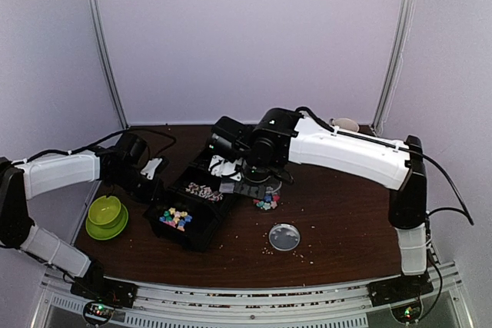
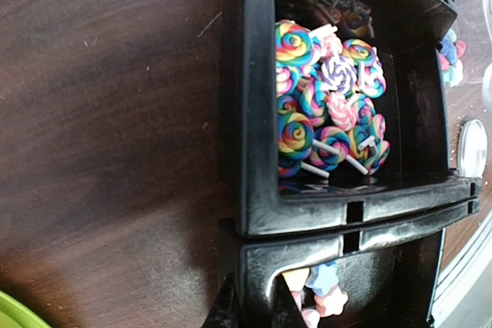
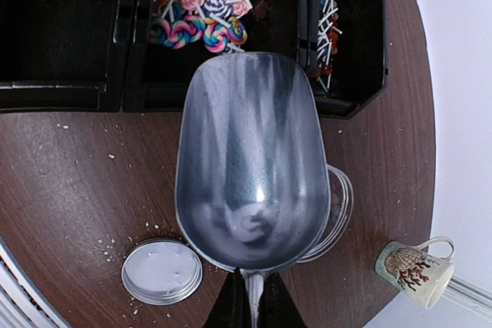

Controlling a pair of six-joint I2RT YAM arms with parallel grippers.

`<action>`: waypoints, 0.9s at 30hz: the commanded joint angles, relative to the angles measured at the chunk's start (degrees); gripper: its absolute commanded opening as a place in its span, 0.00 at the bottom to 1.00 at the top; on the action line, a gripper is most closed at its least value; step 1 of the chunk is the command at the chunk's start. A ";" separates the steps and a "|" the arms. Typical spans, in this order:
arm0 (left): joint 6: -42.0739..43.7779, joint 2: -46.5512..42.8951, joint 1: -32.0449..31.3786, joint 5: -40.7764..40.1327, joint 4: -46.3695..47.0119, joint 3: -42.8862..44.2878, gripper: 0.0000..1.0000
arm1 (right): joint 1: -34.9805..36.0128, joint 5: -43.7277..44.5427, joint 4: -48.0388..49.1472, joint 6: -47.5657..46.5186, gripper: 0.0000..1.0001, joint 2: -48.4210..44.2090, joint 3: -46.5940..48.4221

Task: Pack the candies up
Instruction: Scoop the fake candies from the plate.

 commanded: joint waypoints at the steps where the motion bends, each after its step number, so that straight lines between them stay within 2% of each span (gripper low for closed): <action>1: 4.69 0.74 -1.23 -0.09 -0.81 4.74 0.00 | 0.83 1.79 -3.46 -0.55 0.00 3.12 1.42; 14: 6.63 -1.85 -4.53 -5.97 -0.70 4.22 0.00 | 2.20 11.98 -5.22 -1.51 0.00 11.74 7.84; 21: 7.43 -3.79 -5.62 -7.92 -0.69 4.48 0.00 | 4.62 18.83 -3.90 -5.67 0.00 16.09 9.43; 27: 8.24 -4.78 -6.69 -8.63 -0.65 4.48 0.00 | 7.03 18.11 0.54 -11.73 0.00 18.94 11.15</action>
